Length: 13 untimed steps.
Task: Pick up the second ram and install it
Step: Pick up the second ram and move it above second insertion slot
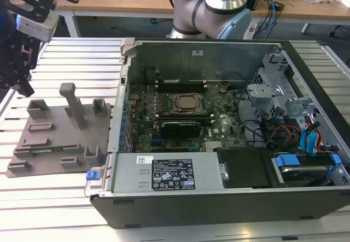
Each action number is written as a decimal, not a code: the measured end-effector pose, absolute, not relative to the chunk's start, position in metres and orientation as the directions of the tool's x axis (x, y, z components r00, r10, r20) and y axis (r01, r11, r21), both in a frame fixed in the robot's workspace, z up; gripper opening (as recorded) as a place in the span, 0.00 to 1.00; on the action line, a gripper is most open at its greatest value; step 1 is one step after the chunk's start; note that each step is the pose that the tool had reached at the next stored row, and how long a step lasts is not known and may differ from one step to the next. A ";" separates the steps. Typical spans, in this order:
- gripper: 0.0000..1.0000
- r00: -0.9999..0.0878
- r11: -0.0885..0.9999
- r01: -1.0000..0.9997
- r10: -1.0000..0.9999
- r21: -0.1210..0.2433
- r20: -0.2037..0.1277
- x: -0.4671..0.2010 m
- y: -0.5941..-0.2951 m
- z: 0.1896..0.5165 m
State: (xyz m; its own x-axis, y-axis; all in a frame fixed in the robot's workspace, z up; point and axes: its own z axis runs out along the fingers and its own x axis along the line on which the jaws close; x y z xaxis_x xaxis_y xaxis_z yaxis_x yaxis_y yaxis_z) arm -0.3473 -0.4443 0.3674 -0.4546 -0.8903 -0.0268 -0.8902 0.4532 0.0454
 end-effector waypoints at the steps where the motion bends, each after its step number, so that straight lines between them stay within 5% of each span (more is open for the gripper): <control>1: 0.10 -0.434 0.432 -0.901 -0.901 0.045 -0.027 -0.347 -0.444 0.367; 13: 0.10 -0.275 0.273 -0.961 -0.961 0.045 -0.027 -0.347 -0.444 0.367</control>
